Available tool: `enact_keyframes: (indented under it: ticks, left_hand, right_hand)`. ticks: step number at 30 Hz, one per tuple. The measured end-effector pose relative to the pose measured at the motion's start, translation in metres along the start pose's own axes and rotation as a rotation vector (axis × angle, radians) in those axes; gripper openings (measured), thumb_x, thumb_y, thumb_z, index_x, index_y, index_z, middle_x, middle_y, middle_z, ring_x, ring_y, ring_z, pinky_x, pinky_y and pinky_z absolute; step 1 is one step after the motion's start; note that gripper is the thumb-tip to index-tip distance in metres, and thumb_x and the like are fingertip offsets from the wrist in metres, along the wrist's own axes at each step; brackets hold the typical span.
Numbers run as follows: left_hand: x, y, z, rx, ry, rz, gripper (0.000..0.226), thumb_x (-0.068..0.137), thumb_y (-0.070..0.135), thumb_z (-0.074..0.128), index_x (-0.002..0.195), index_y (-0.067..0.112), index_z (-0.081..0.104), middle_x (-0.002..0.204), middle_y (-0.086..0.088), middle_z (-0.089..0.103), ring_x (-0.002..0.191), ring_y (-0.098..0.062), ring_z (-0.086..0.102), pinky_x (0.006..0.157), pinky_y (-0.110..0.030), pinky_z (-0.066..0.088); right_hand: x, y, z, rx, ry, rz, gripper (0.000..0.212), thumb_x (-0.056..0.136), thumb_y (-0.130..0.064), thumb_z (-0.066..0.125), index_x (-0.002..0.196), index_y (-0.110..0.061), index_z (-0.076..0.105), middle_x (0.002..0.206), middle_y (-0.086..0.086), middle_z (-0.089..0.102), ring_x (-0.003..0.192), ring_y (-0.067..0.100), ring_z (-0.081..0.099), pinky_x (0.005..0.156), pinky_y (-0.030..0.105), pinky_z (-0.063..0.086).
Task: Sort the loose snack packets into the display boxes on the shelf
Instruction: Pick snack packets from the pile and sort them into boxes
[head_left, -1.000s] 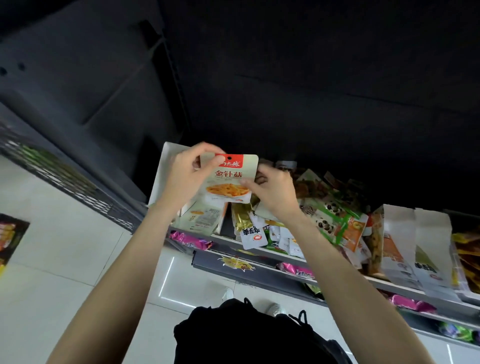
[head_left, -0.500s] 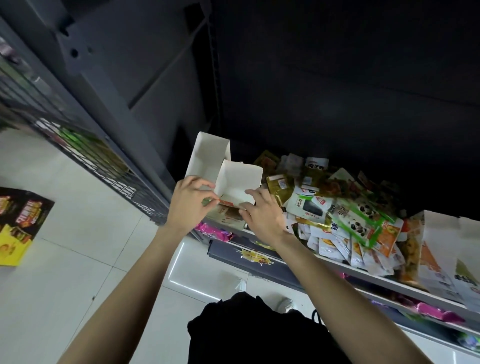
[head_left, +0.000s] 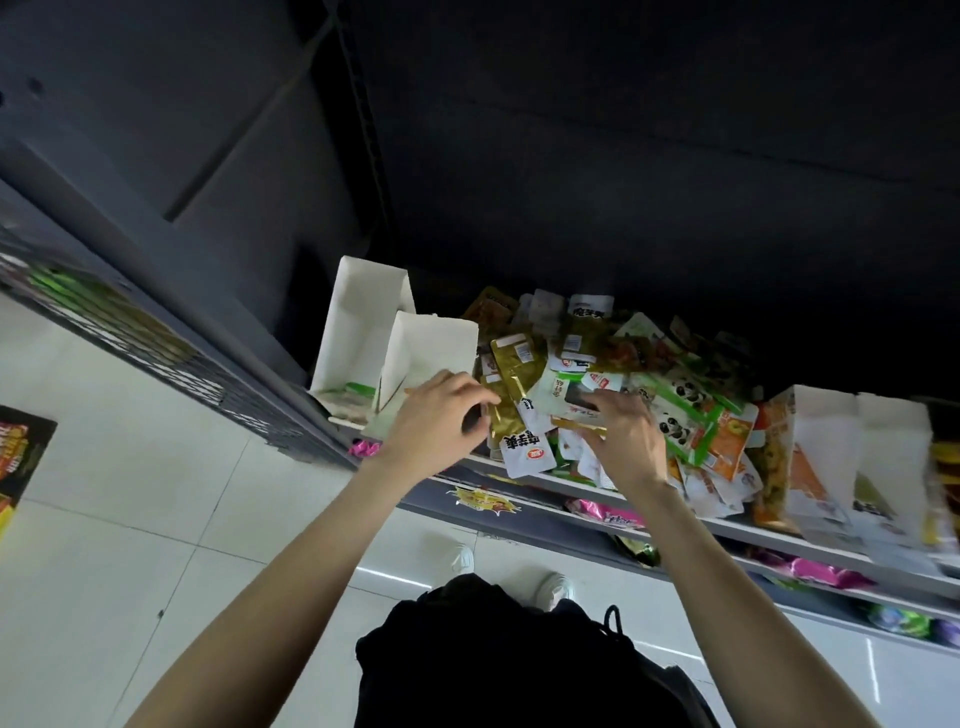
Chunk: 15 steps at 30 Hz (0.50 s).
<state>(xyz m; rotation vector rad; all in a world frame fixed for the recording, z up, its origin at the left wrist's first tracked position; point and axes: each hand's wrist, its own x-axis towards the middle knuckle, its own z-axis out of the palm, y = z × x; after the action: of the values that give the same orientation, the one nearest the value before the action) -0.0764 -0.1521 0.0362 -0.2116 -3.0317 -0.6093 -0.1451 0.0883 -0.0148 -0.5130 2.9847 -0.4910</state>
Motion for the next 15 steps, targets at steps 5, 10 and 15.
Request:
enact_keyframes:
  ticks: [5, 10, 15]
  left_hand:
    - [0.05, 0.029, 0.046, -0.088, -0.138, -0.05, 0.045, 0.09, 0.036, 0.058, 0.133, 0.023, 0.049, 0.133, 0.003, 0.052, 0.12, -0.016, 0.05, 0.095, -0.028, 0.047]
    - [0.084, 0.041, 0.056, -0.115, -0.146, -0.037, 0.03, 0.088, 0.032, 0.063, 0.118, 0.028, 0.063, 0.121, 0.008, 0.063, 0.103, -0.011, 0.061, 0.082, -0.026, 0.052]
    - [0.09, 0.044, 0.058, -0.052, -0.204, -0.018, 0.022, 0.091, 0.036, 0.057, 0.109, 0.029, 0.069, 0.097, 0.007, 0.072, 0.05, 0.001, 0.048, 0.048, -0.015, 0.033]
  right_hand:
    - [0.01, 0.006, -0.017, -0.034, -0.101, 0.019, 0.019, 0.094, -0.019, 0.055, 0.104, -0.022, 0.071, 0.094, 0.004, 0.072, 0.084, 0.025, 0.066, 0.07, 0.032, 0.051]
    - [0.021, 0.007, -0.035, -0.018, -0.049, 0.064, 0.02, 0.089, -0.007, 0.055, 0.098, -0.019, 0.069, 0.093, 0.005, 0.07, 0.079, 0.024, 0.064, 0.065, 0.029, 0.047]
    - [0.022, 0.022, -0.043, 0.266, -0.215, 0.161, 0.007, 0.084, -0.024, 0.07, 0.091, -0.023, 0.069, 0.096, -0.003, 0.069, 0.08, 0.011, 0.059, 0.061, 0.017, 0.041]
